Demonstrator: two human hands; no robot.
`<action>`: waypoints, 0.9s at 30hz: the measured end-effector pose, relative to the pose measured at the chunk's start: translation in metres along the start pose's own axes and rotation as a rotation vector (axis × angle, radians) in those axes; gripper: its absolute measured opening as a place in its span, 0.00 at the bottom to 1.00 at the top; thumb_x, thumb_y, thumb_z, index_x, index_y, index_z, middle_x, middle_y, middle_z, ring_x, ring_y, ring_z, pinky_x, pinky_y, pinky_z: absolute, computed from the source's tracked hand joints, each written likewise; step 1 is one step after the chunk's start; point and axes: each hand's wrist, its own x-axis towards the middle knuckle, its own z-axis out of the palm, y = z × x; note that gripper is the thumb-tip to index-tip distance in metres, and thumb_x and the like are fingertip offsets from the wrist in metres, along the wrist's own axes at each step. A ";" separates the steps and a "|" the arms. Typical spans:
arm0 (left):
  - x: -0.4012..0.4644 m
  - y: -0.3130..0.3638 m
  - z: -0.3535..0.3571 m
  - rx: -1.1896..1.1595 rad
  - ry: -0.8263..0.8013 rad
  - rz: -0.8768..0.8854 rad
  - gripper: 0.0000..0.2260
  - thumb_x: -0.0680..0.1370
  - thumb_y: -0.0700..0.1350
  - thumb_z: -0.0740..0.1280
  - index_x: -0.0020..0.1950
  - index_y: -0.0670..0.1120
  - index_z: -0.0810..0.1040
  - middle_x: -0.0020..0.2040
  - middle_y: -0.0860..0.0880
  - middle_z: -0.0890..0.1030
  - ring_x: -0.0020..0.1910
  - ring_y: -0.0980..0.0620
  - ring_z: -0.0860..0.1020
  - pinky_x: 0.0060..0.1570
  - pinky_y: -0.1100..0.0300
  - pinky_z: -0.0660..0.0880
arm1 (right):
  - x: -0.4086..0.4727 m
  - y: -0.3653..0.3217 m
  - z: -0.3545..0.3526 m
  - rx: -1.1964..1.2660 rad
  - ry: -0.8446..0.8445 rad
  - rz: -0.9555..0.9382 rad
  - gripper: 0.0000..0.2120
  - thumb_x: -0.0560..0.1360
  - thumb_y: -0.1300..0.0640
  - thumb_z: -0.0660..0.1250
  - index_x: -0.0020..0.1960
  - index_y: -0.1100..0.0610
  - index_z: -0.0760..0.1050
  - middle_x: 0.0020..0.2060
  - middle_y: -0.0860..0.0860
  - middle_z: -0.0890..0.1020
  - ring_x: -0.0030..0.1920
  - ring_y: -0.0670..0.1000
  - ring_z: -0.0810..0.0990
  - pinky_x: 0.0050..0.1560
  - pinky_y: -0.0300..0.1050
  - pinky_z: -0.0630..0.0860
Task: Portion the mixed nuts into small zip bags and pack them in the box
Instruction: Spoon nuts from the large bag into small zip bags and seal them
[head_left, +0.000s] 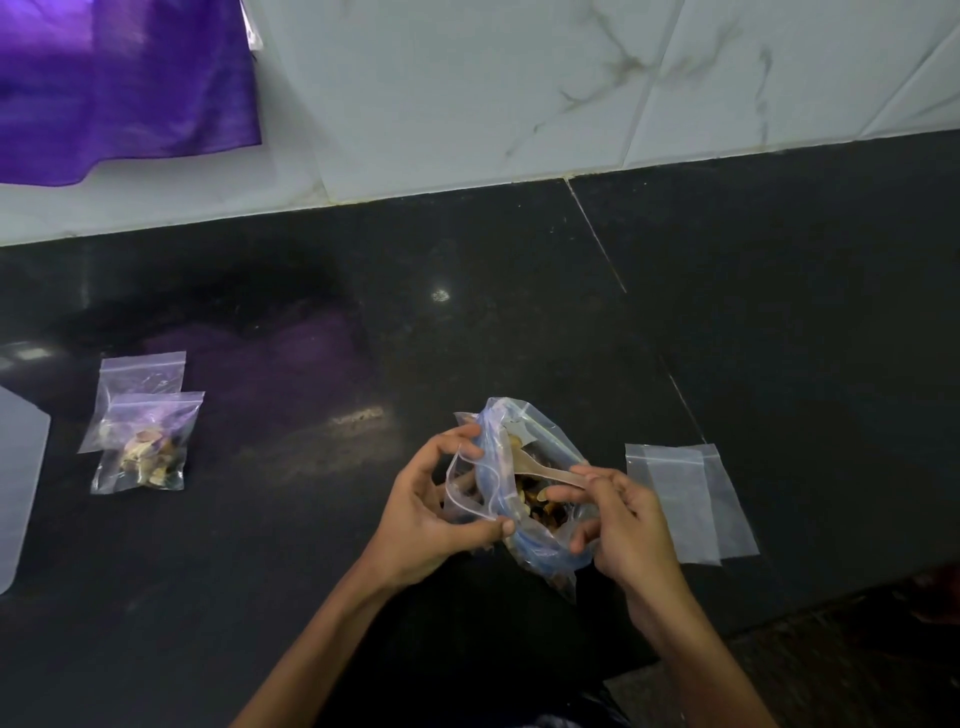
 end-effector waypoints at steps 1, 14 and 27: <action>0.000 0.001 0.000 0.002 0.010 -0.004 0.21 0.62 0.33 0.77 0.51 0.43 0.75 0.69 0.40 0.68 0.68 0.43 0.72 0.58 0.53 0.76 | -0.002 -0.001 0.000 0.039 -0.017 0.050 0.09 0.81 0.58 0.56 0.54 0.58 0.74 0.38 0.52 0.85 0.21 0.45 0.72 0.20 0.33 0.67; -0.016 0.018 -0.006 0.160 0.119 -0.061 0.27 0.60 0.43 0.79 0.58 0.47 0.76 0.60 0.52 0.78 0.59 0.48 0.78 0.49 0.58 0.78 | -0.021 0.009 -0.018 0.072 0.076 0.066 0.09 0.81 0.57 0.56 0.53 0.54 0.75 0.39 0.50 0.85 0.21 0.46 0.71 0.16 0.33 0.59; -0.013 0.034 0.005 0.280 0.121 -0.008 0.31 0.62 0.46 0.79 0.63 0.59 0.75 0.62 0.53 0.78 0.62 0.49 0.77 0.57 0.51 0.77 | -0.069 -0.022 -0.027 0.072 0.069 -0.175 0.10 0.79 0.58 0.55 0.49 0.55 0.76 0.38 0.52 0.85 0.18 0.49 0.71 0.16 0.33 0.61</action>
